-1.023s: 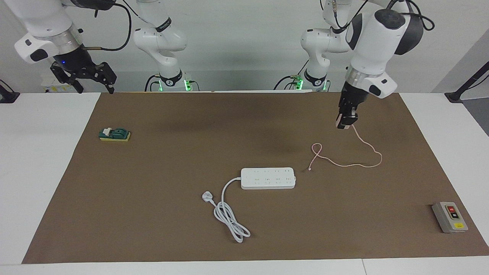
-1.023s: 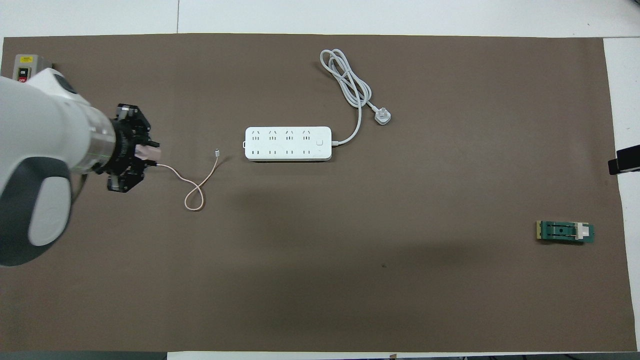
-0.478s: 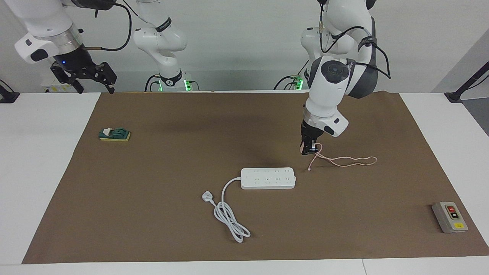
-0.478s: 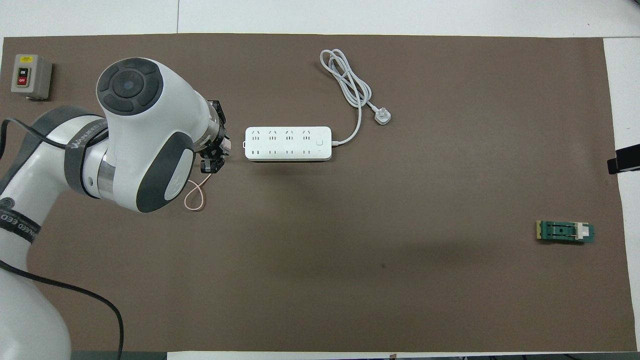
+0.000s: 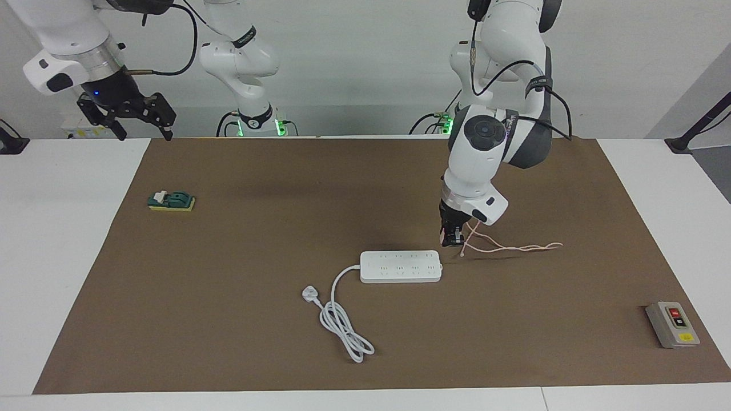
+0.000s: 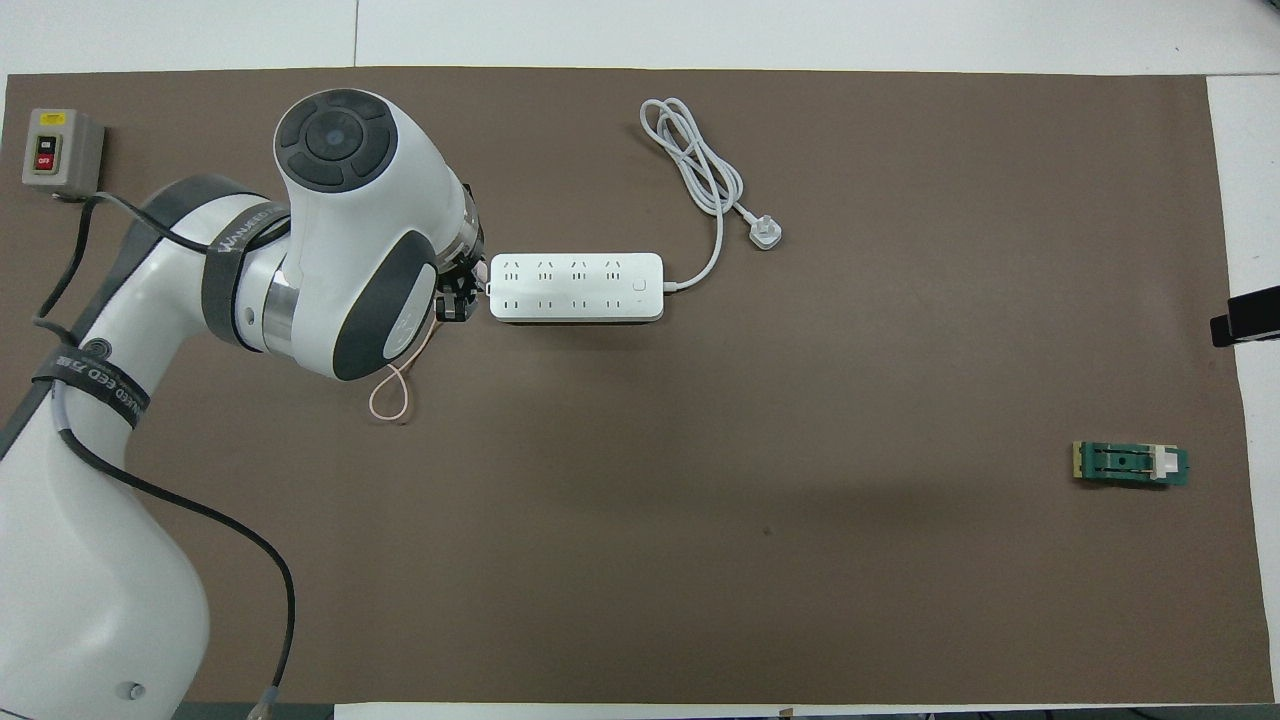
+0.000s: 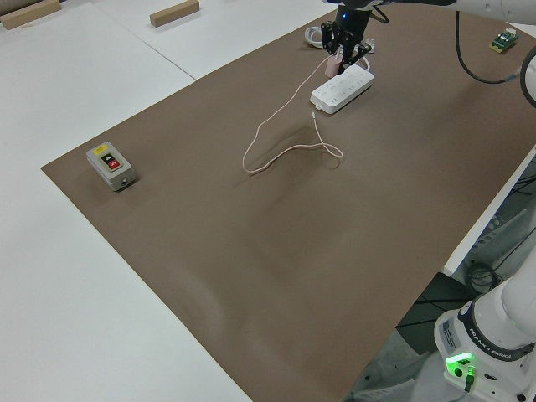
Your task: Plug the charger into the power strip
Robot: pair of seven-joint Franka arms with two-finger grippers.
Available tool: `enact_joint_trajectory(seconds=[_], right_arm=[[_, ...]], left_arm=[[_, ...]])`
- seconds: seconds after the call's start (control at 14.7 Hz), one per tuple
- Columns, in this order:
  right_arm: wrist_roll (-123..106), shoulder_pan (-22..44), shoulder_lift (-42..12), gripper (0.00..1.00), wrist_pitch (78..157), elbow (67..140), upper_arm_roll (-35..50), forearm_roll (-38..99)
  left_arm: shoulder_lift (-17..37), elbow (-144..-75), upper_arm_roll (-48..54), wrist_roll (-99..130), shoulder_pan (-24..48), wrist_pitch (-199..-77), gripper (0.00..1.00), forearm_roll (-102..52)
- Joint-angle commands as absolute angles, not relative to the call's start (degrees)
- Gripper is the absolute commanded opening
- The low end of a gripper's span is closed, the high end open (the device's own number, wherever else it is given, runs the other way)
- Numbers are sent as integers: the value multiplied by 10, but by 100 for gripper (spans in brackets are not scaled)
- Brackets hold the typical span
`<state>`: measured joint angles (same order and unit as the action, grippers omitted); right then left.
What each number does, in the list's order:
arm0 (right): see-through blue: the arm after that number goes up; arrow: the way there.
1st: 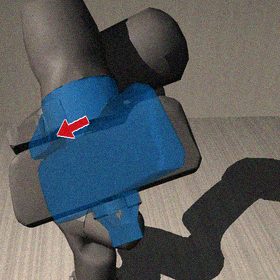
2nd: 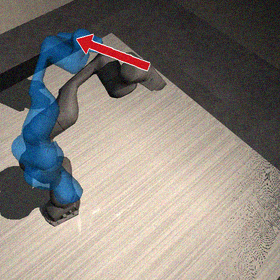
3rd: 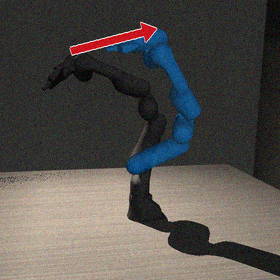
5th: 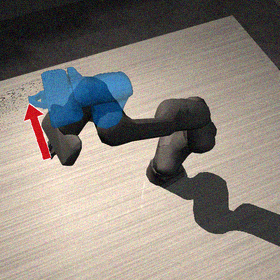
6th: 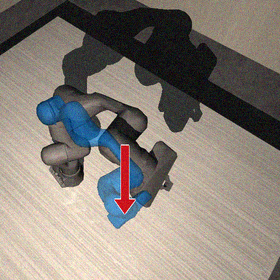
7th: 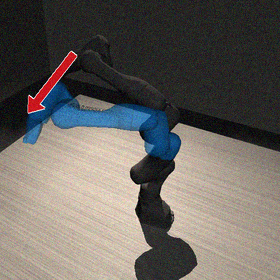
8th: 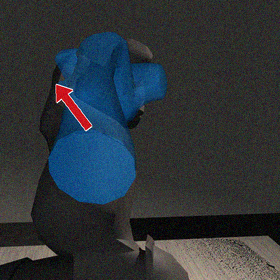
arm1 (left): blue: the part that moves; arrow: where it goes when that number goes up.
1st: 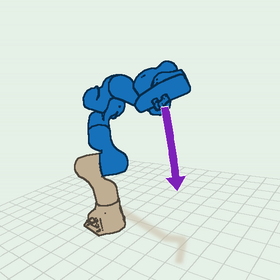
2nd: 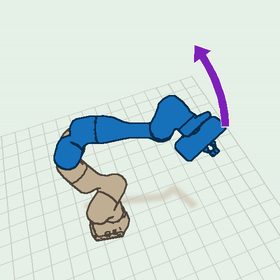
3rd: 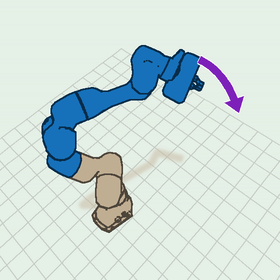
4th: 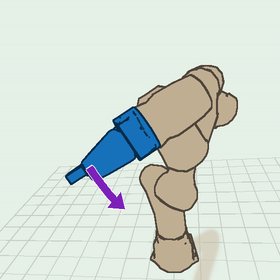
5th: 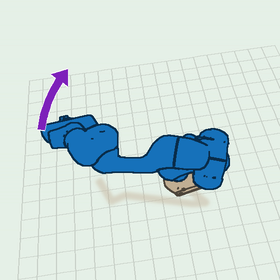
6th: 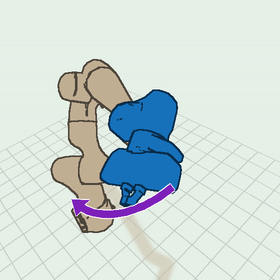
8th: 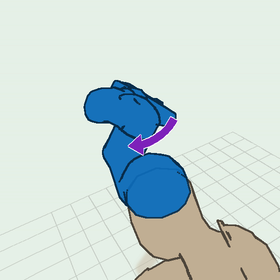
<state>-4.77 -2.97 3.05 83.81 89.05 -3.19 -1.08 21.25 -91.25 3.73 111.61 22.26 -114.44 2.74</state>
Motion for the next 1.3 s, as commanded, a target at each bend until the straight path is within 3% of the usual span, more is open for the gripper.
enact_joint_trajectory(seconds=[0.0, 0.48, 1.23], right_arm=[[-54, -30, 39, 100, 850, 899, -33, -1], [-53, -29, 39, 100, 850, 901, -32, -2], [-54, -29, 40, 100, 850, 901, -32, -3]], left_arm=[[227, -887, 29, 1126, 232, -1129, 0, 40], [197, -990, 29, 1136, 242, -1195, 0, 37], [194, -1045, 29, 1187, 253, -1276, 0, 37]])
